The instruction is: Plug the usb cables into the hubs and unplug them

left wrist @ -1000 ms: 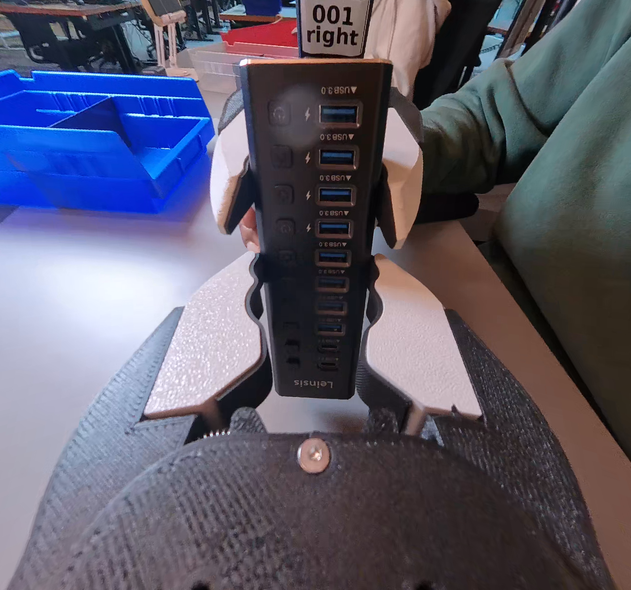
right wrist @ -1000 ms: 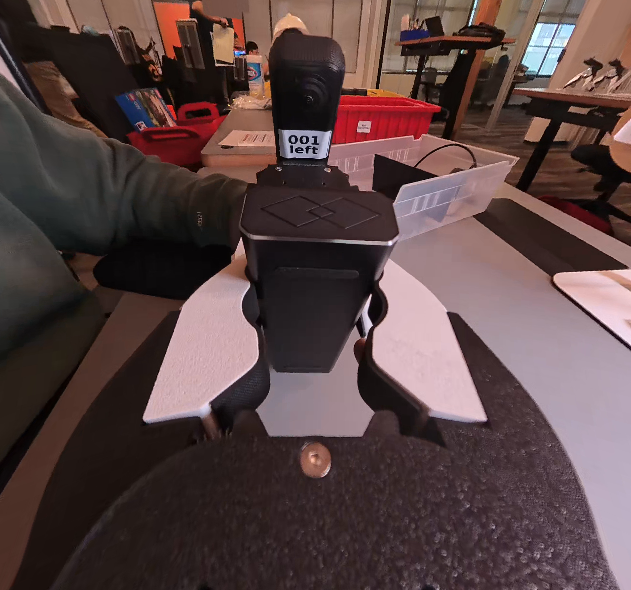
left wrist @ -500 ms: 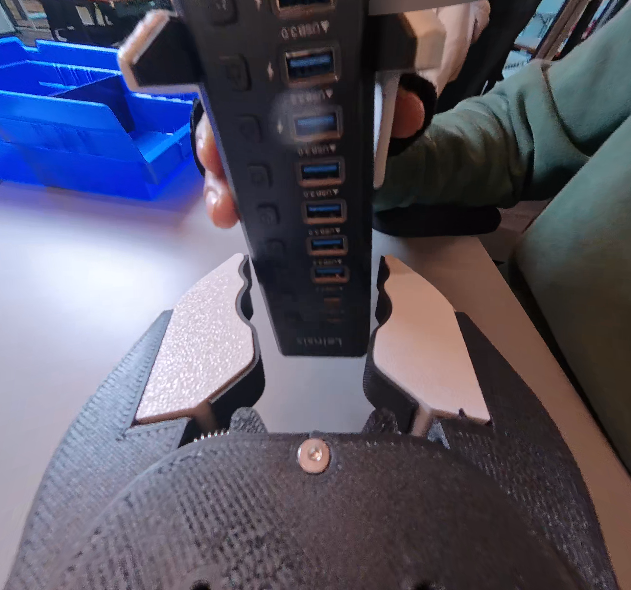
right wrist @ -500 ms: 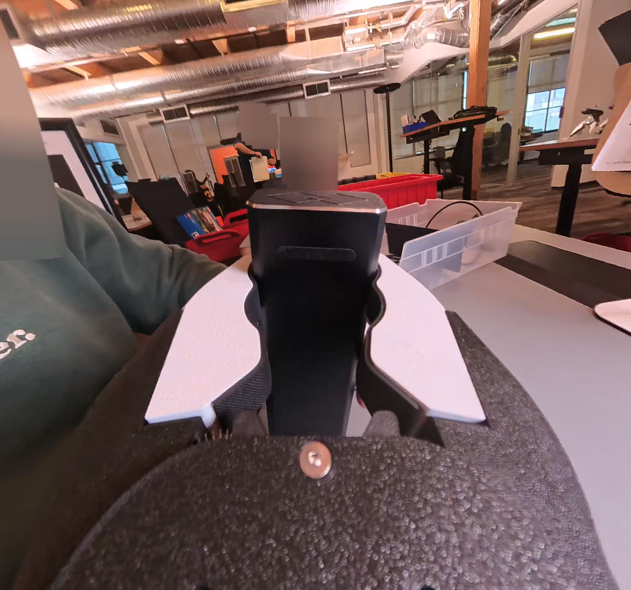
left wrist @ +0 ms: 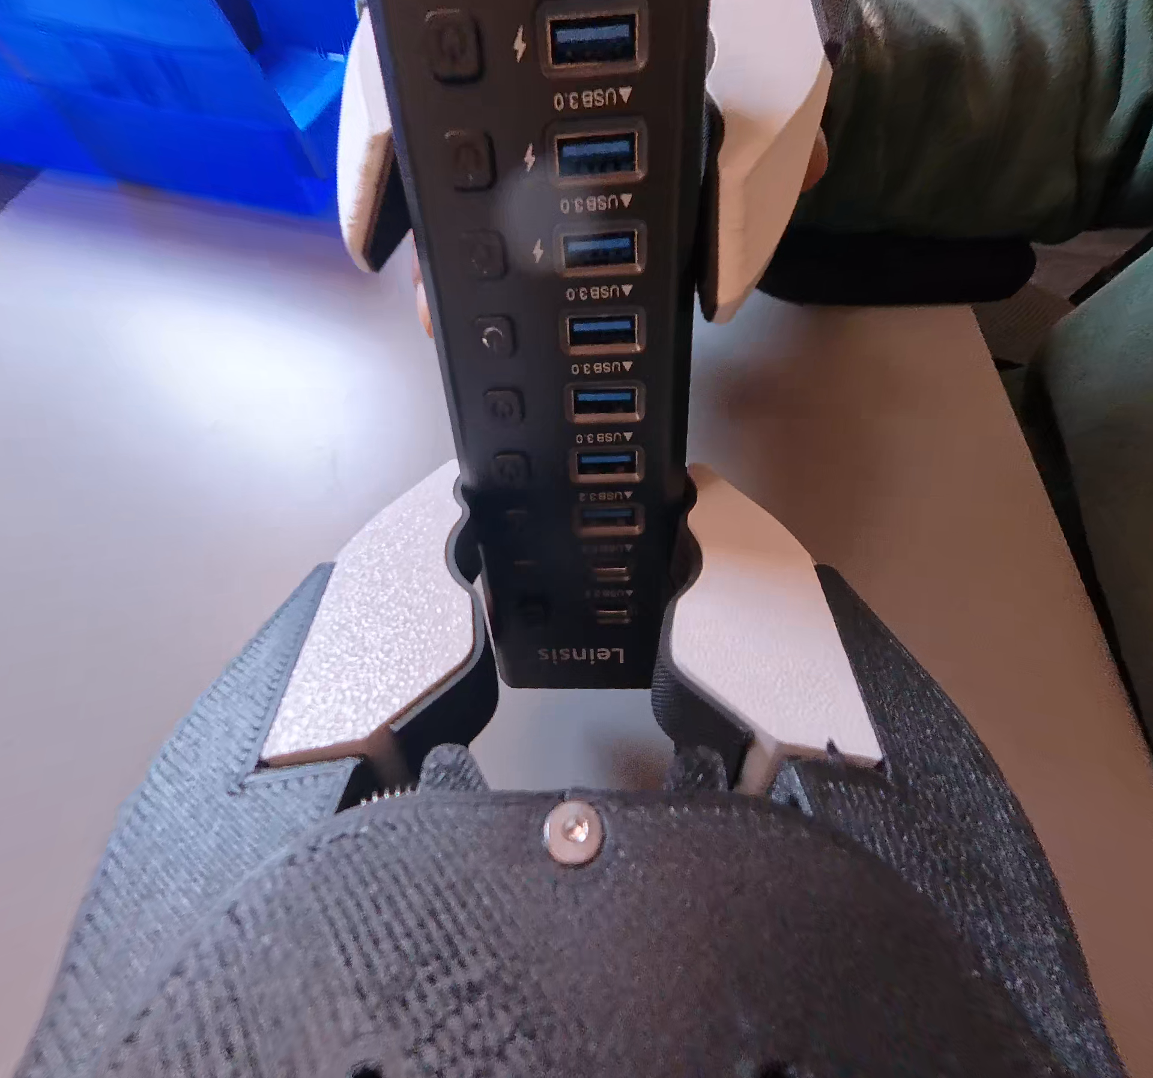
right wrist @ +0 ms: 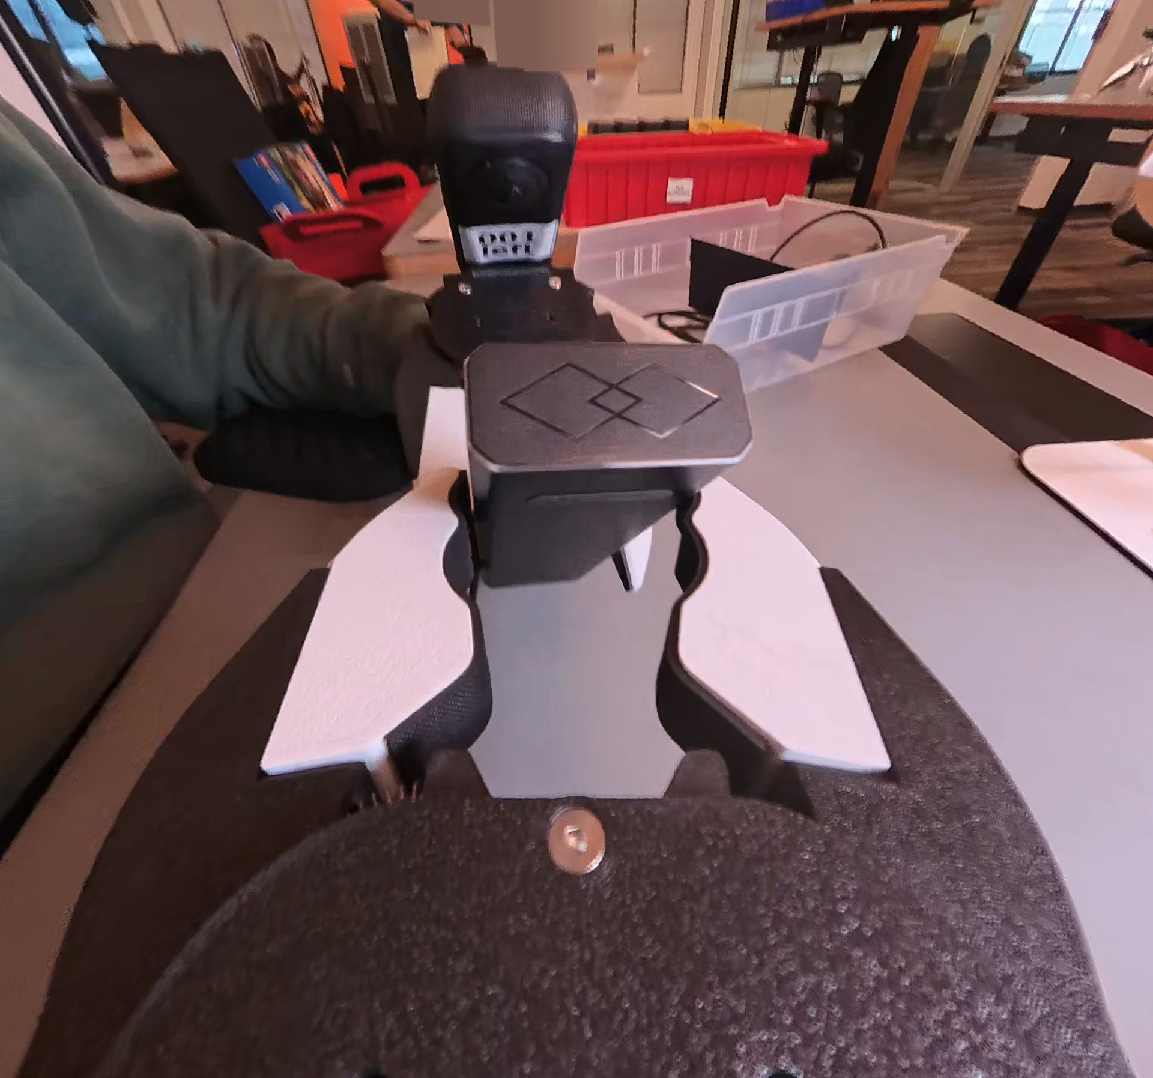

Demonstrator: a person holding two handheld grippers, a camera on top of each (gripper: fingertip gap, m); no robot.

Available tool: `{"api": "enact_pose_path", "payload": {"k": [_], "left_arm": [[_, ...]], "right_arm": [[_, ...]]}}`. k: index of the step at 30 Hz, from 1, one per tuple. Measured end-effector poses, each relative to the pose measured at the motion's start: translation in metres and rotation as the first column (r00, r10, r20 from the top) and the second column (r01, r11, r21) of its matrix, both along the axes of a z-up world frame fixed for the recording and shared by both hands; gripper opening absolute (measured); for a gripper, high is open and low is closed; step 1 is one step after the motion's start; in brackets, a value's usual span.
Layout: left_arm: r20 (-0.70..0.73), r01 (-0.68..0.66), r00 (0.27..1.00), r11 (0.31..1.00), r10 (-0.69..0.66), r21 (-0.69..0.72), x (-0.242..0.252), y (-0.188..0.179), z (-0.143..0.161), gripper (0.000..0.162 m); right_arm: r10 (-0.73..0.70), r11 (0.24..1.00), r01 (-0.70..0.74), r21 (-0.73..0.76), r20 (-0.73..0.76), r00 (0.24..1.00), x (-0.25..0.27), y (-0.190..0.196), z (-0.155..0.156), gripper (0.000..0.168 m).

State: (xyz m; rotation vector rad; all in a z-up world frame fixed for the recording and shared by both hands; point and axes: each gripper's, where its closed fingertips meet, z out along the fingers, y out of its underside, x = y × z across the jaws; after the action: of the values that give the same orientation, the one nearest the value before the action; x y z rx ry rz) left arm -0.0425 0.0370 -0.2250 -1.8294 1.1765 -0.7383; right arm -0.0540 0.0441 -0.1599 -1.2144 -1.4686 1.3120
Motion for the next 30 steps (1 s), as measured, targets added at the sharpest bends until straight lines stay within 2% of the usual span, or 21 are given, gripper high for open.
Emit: {"api": "enact_pose_path", "payload": {"k": [8,18,30], "left_arm": [[-0.038,0.016,0.999,0.999,-0.018,-0.051,0.002,-0.007,-0.010,0.061],[-0.048,-0.004,0.999,0.998,0.001,-0.056,0.003,-0.009,-0.008,0.061],[0.097,-0.002,0.995,1.000,-0.001,0.026,-0.007,-0.007,0.026,0.061]], "right_arm": [[0.057,0.995,-0.053,-0.080,0.038,0.998,-0.012,-0.012,-0.023,0.070],[0.071,0.993,-0.070,-0.094,0.008,0.997,-0.012,-0.014,-0.021,0.068],[0.075,0.989,-0.083,-0.124,-0.072,0.995,-0.006,-0.009,-0.010,0.066]]}}
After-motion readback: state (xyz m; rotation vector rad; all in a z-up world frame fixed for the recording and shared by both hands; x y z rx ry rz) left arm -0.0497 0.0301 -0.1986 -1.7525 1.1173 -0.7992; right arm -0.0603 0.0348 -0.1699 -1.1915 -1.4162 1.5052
